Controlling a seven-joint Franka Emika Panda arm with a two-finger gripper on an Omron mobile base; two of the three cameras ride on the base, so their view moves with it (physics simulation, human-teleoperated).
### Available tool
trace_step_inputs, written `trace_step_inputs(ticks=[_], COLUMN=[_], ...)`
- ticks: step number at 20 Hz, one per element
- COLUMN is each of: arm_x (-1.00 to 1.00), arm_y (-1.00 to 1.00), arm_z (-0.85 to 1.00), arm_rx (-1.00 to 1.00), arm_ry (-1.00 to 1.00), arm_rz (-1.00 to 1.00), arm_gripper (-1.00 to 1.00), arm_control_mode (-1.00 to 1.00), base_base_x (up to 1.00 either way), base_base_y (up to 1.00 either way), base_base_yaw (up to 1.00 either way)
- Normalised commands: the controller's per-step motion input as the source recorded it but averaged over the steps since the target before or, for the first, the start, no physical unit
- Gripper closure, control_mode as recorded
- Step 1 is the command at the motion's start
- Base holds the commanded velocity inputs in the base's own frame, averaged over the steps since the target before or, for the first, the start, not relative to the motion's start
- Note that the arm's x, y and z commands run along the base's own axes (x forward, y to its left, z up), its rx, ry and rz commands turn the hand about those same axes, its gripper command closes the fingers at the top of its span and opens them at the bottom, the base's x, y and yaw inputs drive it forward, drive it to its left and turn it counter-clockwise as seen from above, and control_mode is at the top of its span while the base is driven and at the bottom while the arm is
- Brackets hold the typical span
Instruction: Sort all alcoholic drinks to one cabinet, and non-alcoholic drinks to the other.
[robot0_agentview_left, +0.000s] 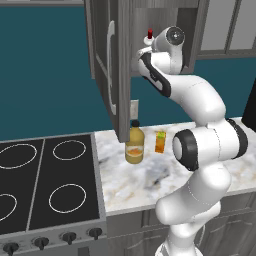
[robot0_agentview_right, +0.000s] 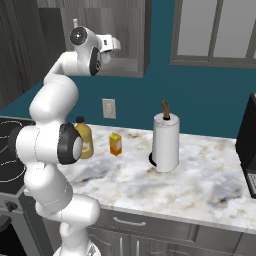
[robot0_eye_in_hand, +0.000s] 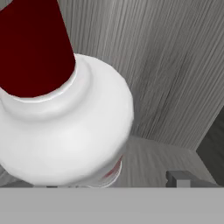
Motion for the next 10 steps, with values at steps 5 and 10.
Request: trace_step_inputs(ticks=[5,10], arm_x=[0.12,0.17], arm_y=[0.00,0.00], arm_z=[0.02,0.05], arm_rx=[0.00,0.00], arm_ry=[0.00,0.00], arm_rz=[-0.03,-0.04], arm_gripper=[-1.00,-1.00], arm_control_mode=[-1.00,-1.00], base_base_x=[0.00,0.00], base_base_y=[0.00,0.00], base_base_yaw=[0.00,0.00])
